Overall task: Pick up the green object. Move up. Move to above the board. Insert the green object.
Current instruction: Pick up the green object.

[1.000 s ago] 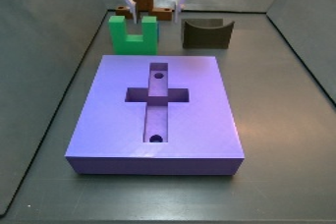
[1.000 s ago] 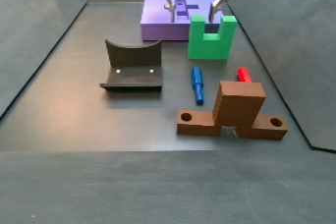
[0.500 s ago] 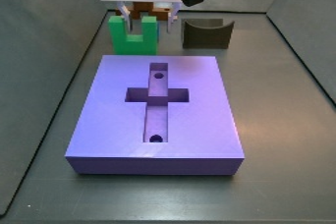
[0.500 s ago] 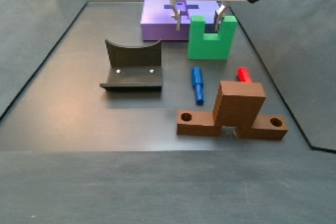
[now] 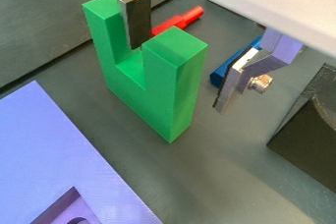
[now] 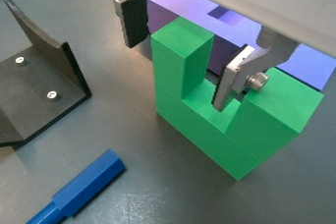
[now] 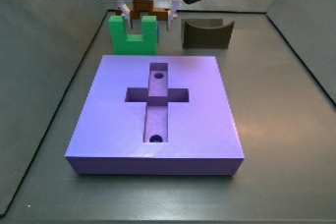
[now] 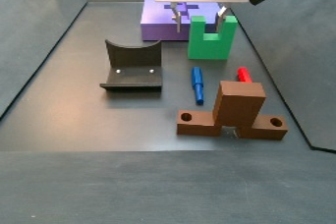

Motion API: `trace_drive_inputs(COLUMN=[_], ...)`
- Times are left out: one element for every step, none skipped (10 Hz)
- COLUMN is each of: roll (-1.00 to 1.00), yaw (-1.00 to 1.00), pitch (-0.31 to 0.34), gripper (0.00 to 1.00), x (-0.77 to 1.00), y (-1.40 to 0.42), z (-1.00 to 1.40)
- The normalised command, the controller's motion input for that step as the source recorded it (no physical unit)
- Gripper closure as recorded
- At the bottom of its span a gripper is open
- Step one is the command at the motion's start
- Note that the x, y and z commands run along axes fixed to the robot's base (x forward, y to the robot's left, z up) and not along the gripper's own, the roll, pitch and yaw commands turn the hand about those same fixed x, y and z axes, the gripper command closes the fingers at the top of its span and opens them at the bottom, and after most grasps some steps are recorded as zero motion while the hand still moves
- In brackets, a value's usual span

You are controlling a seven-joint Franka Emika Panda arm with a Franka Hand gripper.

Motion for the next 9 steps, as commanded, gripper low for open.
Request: trace_drive_inputs(roll=[0.09,0.13,0.09,0.04,0.00,0.00,0.00,0.00,0.00], yaw=[0.00,0.00,0.00,0.00,0.00,0.00,0.00,0.00,0.00], pitch=[0.003,0.000,0.000,0.000,0.000,0.000,0.000,0.000,0.000], gripper=[0.00,0.00,0.00,0.00,0.00,1.00,1.00,1.00,1.00], x=[0.05,0.00,0.00,0.00,0.00,0.00,0.00,0.00,0.00], y=[-0.14,-0.19,-0.15,-0.06,0.00,0.00,0.00,0.00,0.00], z=[0.00,-0.05,-0.05,0.00,0.00,0.00,0.00,0.00,0.00])
